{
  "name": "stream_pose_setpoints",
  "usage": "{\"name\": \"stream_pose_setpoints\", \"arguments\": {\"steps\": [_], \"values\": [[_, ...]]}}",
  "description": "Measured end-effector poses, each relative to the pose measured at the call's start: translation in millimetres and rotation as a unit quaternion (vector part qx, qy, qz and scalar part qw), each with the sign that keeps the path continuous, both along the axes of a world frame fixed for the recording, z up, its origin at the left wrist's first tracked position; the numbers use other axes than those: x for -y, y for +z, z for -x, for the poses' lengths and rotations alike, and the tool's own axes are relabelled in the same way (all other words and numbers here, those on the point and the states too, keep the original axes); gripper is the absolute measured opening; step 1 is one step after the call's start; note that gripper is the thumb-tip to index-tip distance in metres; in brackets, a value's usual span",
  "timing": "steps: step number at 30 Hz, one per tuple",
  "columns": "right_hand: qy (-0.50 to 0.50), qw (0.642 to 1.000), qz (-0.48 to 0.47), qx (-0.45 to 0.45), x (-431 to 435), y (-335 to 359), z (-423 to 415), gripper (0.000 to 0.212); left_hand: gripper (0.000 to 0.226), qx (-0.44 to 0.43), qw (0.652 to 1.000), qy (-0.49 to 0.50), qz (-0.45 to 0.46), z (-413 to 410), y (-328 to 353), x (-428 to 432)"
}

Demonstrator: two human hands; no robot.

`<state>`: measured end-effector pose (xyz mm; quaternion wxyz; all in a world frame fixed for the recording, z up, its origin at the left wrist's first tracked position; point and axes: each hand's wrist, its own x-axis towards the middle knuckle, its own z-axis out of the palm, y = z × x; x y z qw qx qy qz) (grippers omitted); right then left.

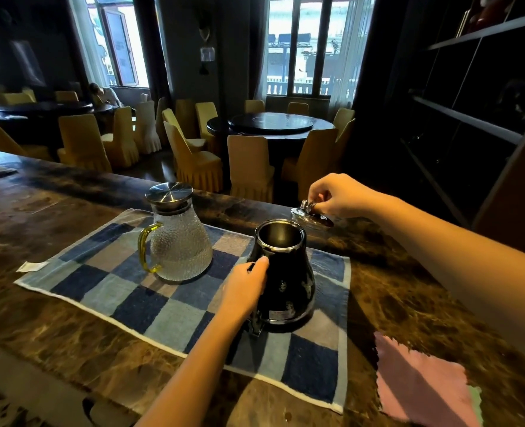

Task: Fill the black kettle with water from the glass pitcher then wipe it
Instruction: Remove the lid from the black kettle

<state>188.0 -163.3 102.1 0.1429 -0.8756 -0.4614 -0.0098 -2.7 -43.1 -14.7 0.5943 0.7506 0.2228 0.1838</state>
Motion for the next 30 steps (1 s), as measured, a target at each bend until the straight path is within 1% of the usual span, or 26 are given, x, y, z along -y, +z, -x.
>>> {"name": "stream_pose_setpoints", "arguments": {"steps": [3,7,11,14,15,19,24,30], "values": [[-0.037,0.999,-0.001,-0.015,28,-23,-6,0.026,0.042,0.006,1.000,0.001,-0.002,0,-1,0],[-0.114,0.992,0.050,0.005,69,-65,-13,0.018,0.040,0.006,1.000,0.000,0.004,-1,-2,-1],[-0.238,0.968,0.075,-0.015,100,-99,-18,0.015,0.039,0.001,1.000,-0.001,-0.002,-1,-2,-1],[-0.288,0.953,0.090,-0.043,113,-114,-21,0.010,0.039,0.001,1.000,0.007,0.006,-1,-3,0],[-0.296,0.949,0.094,-0.046,116,-117,-21,0.009,0.039,0.002,1.000,0.009,0.009,-1,-3,1],[-0.303,0.947,0.094,-0.047,122,-125,-23,0.019,0.041,0.014,0.999,0.013,0.033,-2,-2,4],[-0.306,0.946,0.088,-0.060,125,-134,-25,0.025,0.038,0.010,0.998,0.012,0.065,-3,-3,9],[-0.302,0.946,0.094,-0.068,130,-147,-28,0.025,0.037,0.012,0.998,0.026,0.064,-3,-3,13]]}}
